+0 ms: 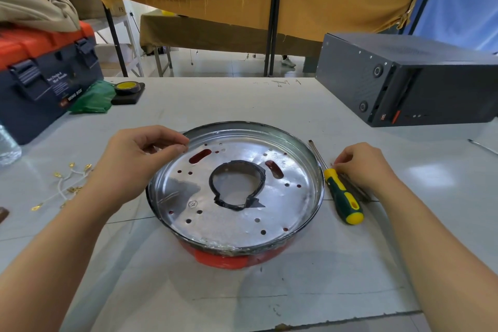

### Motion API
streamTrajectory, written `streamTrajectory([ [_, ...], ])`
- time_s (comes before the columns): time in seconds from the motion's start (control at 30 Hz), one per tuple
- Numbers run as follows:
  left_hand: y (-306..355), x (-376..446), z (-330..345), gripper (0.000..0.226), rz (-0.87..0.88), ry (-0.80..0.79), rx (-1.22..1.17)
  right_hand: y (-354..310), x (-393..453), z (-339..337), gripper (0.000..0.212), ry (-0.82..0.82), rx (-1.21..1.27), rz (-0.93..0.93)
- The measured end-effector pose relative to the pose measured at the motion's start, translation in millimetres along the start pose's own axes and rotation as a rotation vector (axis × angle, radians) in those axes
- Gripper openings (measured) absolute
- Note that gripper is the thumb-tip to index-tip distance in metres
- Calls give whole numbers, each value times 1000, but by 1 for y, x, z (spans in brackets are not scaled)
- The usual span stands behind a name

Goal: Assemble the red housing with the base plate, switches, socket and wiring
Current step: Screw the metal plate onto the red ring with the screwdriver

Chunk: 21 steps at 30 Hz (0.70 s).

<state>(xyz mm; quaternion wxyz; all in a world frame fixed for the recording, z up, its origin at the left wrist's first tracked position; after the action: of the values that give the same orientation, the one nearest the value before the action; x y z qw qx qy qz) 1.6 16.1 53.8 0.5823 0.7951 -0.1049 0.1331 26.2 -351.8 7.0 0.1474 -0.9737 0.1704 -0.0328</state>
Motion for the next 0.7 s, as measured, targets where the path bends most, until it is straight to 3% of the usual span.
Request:
streamTrajectory([
  [0.37, 6, 2, 4, 11, 41, -27, 59, -12, -1, -7, 7, 66, 273, -111],
  [0.53, 13, 0, 6, 13, 79, -114, 72, -29, -8, -24, 11, 101, 389, -186],
  [0.7, 20, -1, 0, 11, 83, -286, 138, -70, -27, -42, 23, -50, 765, -341],
])
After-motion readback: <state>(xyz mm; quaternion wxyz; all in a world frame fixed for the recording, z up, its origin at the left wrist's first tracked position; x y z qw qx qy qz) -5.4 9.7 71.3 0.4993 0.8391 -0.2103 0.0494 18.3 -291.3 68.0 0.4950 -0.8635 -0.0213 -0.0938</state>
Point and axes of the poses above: each hand's wrist, its own x-axis towards the middle knuckle, its own z-axis out of the palm, y = z × x, the point moved 4 cm from there along x, towards the middle knuckle, and after that the axes turned 14 degrees about -x, right-handed, at the moved point
